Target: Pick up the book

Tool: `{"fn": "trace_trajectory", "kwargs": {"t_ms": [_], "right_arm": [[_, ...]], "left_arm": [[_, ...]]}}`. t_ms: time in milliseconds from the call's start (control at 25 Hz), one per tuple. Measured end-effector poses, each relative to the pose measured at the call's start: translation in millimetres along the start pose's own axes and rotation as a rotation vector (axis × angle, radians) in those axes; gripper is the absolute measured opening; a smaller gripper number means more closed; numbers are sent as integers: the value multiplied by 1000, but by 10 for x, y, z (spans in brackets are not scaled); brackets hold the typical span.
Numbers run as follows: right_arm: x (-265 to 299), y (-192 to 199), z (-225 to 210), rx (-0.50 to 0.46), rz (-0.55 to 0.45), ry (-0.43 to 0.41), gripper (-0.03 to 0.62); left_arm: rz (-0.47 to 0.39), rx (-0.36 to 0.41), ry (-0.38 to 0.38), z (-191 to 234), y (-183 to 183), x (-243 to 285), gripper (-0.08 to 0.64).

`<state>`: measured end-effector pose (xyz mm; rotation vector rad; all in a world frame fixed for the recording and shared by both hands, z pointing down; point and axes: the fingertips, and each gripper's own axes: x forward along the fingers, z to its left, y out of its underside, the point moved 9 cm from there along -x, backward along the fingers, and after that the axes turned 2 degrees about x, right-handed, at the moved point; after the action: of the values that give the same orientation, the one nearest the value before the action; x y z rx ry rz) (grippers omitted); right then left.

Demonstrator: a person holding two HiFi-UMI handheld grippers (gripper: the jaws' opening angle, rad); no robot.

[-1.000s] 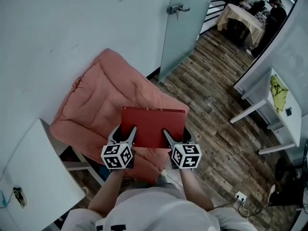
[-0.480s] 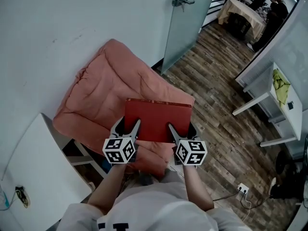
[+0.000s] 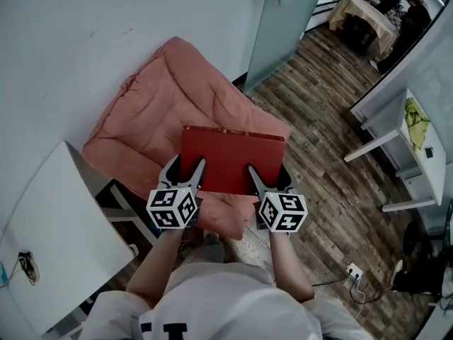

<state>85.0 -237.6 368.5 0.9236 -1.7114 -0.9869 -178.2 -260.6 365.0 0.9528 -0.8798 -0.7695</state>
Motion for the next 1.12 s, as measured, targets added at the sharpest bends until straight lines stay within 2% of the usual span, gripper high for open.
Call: {"fn": "trace_trajectory", "kwargs": {"t_ms": [200, 600, 840, 1120], "right_arm": [[-414, 98, -23, -1, -14, -18, 371], [-1728, 596, -101, -21, -6, -49, 371], [-2455, 741, -50, -25, -9, -63, 371], [-2888, 905, 7, -27, 0, -82, 371]], "left_arm": [[-27, 9, -14, -290, 139, -356, 264], [-51, -9, -48, -1122, 809, -1429, 264], [-60, -10, -64, -1557, 999, -2048, 264], [-64, -19, -78, -1775, 1193, -2472, 264]]}}
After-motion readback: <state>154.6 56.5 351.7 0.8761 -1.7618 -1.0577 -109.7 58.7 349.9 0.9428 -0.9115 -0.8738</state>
